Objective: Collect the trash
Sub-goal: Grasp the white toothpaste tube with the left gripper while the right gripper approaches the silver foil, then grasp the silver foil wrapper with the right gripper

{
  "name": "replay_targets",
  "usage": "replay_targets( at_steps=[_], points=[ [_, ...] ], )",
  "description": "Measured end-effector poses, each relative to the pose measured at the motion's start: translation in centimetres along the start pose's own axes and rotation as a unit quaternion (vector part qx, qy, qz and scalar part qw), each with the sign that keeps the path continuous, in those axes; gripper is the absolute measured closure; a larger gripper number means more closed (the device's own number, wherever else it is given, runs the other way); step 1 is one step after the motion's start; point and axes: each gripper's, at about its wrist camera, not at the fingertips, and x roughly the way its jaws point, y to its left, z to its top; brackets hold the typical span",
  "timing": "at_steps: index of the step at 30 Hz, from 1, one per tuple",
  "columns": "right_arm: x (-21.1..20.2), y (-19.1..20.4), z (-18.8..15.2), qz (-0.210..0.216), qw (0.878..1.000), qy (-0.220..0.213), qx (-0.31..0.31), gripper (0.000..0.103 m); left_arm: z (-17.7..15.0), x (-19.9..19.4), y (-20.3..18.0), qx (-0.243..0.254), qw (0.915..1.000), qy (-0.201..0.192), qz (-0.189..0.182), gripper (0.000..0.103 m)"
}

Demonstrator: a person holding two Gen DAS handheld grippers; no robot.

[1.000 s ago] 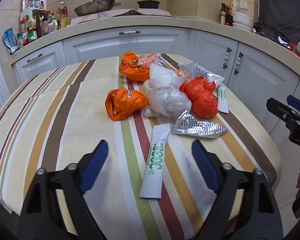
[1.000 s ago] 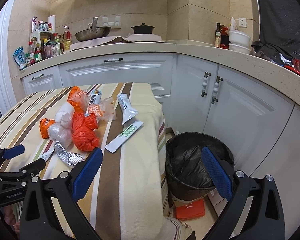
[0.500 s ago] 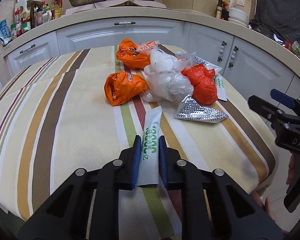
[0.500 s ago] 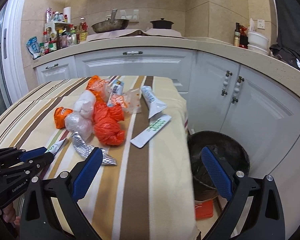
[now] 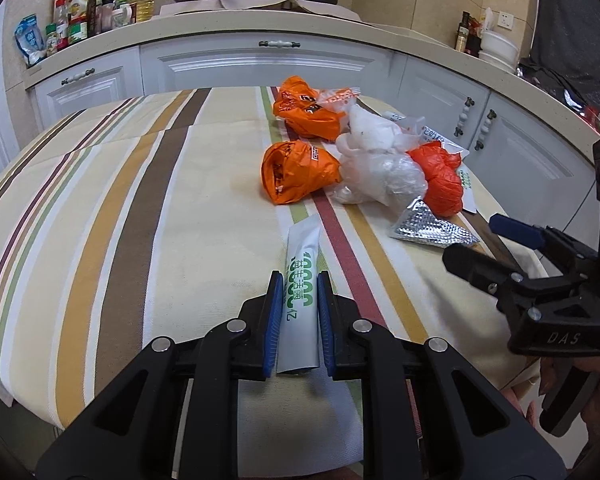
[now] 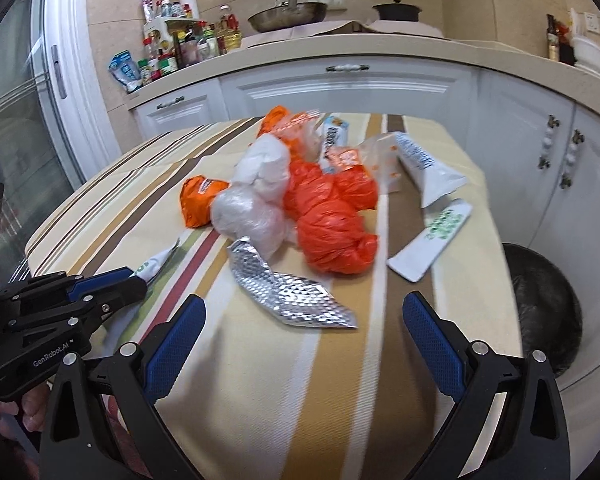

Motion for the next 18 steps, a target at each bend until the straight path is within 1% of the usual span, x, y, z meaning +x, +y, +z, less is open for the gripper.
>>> replay_targets(
  at_steps=[3, 4, 5, 6, 7, 8, 10, 13, 15, 17, 18],
  points=[
    [0.5, 0.5, -0.1, 0.030, 0.999, 0.013, -0.008, 0.008, 0.0, 0.2, 0.0, -0.003, 1.0000, 0.002, -0.003, 0.086],
    [0.6, 0.7, -0.2, 0.042, 0.999, 0.018, -0.008, 0.012, 0.0, 0.2, 0.0, -0.003, 1.0000, 0.002, -0.003, 0.086],
    [0.5, 1.0, -0.3, 0.046, 0.999, 0.019, -0.014, 0.022, 0.0, 0.2, -0.1, -0.003, 1.0000, 0.001, -0.003, 0.086],
    [0.4, 1.2, -0.3, 0.048, 0.998, 0.023, -0.020, 0.027, 0.0, 0.2, 0.0, -0.004, 1.0000, 0.001, -0.003, 0.086],
    [0.3, 1.5, -0.4, 0.048, 0.998, 0.026, -0.028, 0.042, 0.0, 0.2, 0.1, -0.005, 1.0000, 0.001, -0.002, 0.086],
    [0.1, 1.5, -0.4, 0.052, 0.998, 0.029, -0.028, 0.050, 0.0, 0.2, 0.2, -0.007, 1.0000, 0.001, -0.001, 0.086],
    [0.1, 1.3, -0.5, 0.056, 0.998, 0.030, -0.022, 0.050, 0.0, 0.2, 0.3, -0.009, 1.0000, 0.000, 0.002, 0.086],
    [0.2, 1.3, -0.3, 0.044, 0.998, 0.024, -0.025, 0.050, 0.0, 0.1, 0.7, -0.015, 0.9999, 0.000, 0.005, 0.086],
    [0.3, 1.2, -0.1, 0.044, 0.998, 0.023, -0.025, 0.050, 0.0, 0.1, 0.9, -0.017, 0.9998, -0.001, 0.008, 0.086],
    [0.6, 1.6, 0.2, 0.046, 0.998, 0.023, -0.033, 0.043, 0.1, 0.0, 1.1, -0.020, 0.9998, -0.003, 0.010, 0.086],
    [0.8, 1.8, 0.4, 0.047, 0.998, 0.022, -0.040, 0.042, 0.1, -0.1, 1.2, -0.021, 0.9997, -0.003, 0.011, 0.086]
  ],
)
